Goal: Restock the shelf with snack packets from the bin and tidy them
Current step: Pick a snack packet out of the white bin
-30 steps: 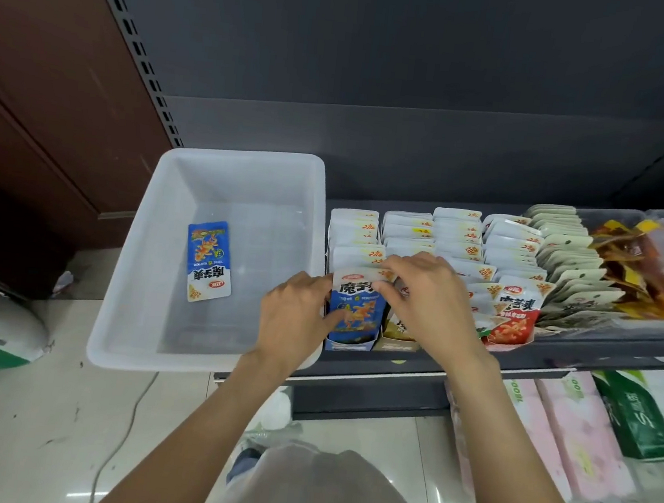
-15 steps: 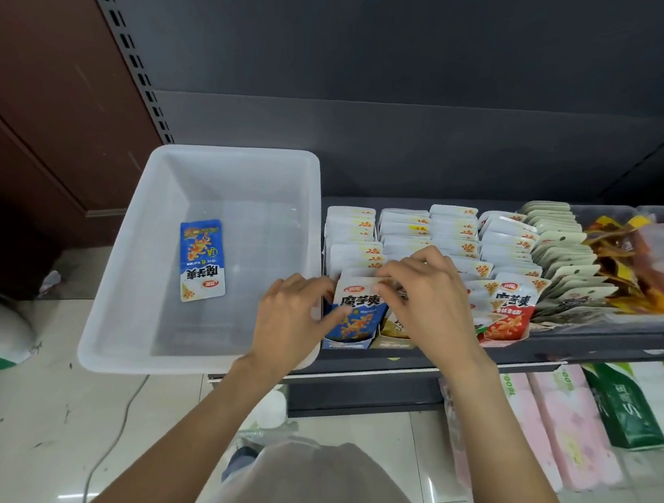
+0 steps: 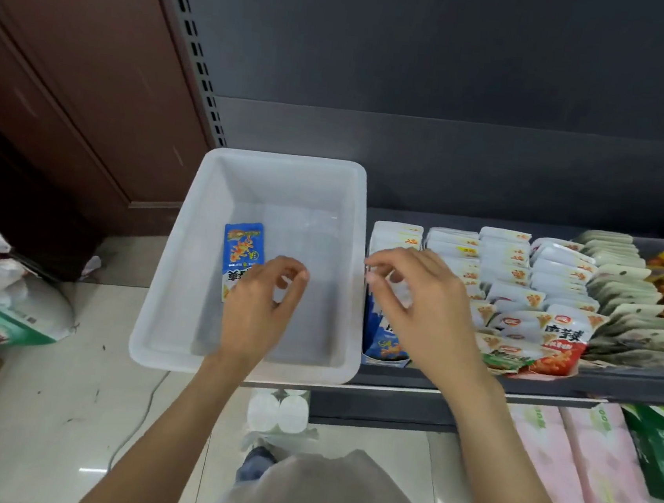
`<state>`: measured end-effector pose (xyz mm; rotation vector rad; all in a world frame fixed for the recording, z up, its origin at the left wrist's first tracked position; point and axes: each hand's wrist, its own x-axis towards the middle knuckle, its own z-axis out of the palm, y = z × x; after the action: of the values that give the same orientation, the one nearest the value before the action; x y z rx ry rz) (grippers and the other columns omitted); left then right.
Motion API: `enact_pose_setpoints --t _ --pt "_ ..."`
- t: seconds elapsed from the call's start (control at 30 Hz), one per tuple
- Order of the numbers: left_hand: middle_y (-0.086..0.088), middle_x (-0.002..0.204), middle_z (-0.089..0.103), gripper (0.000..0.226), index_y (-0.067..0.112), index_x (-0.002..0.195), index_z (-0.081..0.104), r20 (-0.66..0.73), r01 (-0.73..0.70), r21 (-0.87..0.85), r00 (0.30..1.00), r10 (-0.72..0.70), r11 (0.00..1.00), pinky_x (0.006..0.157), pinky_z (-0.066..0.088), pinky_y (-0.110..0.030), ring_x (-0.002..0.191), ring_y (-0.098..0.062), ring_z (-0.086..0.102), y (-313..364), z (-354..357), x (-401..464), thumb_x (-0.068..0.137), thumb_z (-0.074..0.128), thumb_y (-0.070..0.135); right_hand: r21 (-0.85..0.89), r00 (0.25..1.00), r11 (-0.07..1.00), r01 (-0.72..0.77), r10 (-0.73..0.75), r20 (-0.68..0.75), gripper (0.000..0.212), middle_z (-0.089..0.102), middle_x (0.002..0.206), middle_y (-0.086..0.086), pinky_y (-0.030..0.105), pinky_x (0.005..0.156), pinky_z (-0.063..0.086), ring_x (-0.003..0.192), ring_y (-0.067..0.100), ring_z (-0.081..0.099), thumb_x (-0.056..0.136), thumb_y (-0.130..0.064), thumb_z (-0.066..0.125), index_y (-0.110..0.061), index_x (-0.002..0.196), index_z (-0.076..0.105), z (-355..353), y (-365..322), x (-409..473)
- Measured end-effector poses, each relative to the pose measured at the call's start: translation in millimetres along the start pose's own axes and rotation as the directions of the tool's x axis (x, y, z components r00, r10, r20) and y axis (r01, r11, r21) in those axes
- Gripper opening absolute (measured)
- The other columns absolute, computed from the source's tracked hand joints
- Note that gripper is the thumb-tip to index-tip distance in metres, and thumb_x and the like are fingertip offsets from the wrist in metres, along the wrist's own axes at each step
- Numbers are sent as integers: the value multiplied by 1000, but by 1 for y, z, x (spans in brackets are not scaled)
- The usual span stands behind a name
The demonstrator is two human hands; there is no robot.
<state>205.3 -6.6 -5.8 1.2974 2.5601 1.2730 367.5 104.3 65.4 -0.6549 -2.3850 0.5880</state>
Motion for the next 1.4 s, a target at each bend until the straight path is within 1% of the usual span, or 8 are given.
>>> enact_pose_setpoints --t 0.17,0.4,0.57,0.7,0.9,1.03,1.17,1.4 --pt "-12 105 62 30 11 108 61 157 169 290 962 -221 942 75 46 -39 98 -34 56 -86 -4 26 80 67 17 -28 932 998 -51 58 358 19 62 102 4 32 74 45 93 24 59 91 -13 51 -14 105 64 112 -16 37" --pt "-11 145 31 67 12 143 26 491 17 615 775 -399 789 100 35 -34 128 -27 35 -107 16 45 90 51 45 -290 750 957 1 191 633 51 40 143 7 37 102 36 127 31 37 90 -14 53 -21 139 43 224 2 73" --pt "0 152 25 64 23 142 35 652 -190 451 737 -176 872 107 27 -32 137 -20 28 -122 18 44 87 53 51 -407 724 901 149 181 665 52 10 159 -3 41 113 16 145 23 4 95 -16 43 -21 145 31 217 17 65" --pt "-3 140 36 67 17 135 38 570 -127 431 806 -160 893 101 33 -32 129 -23 35 -122 20 50 81 63 47 -474 754 866 155 206 624 46 38 146 4 38 107 26 139 25 22 91 -12 47 -15 136 41 206 15 46" --pt "-9 124 49 71 12 128 40 636 -8 441 708 -306 897 93 36 -30 117 -27 46 -115 27 57 72 77 36 -468 796 883 24 267 543 43 47 136 7 34 97 33 124 29 40 92 -13 49 -15 133 40 200 12 44" --pt "-3 108 65 33 18 109 54 589 -85 338 796 -141 937 76 42 -31 103 -25 58 -100 7 59 81 68 30 -361 916 932 -8 152 371 46 48 112 11 33 78 42 99 30 47 78 -11 68 -18 122 56 186 5 49" --pt "11 78 68 12 22 84 66 223 12 -70 975 4 997 67 45 -23 76 -12 64 -69 -40 54 77 76 25 -216 995 974 69 -50 92 16 55 88 6 27 57 39 73 25 53 67 -14 82 -12 75 69 154 -13 52" --pt "16 88 70 24 23 93 62 136 40 -596 989 51 802 76 50 -16 80 -5 66 16 -72 46 74 76 16 273 979 944 -186 203 -36 17 55 72 -11 19 51 35 58 9 48 84 -30 62 -16 74 58 44 -36 39"
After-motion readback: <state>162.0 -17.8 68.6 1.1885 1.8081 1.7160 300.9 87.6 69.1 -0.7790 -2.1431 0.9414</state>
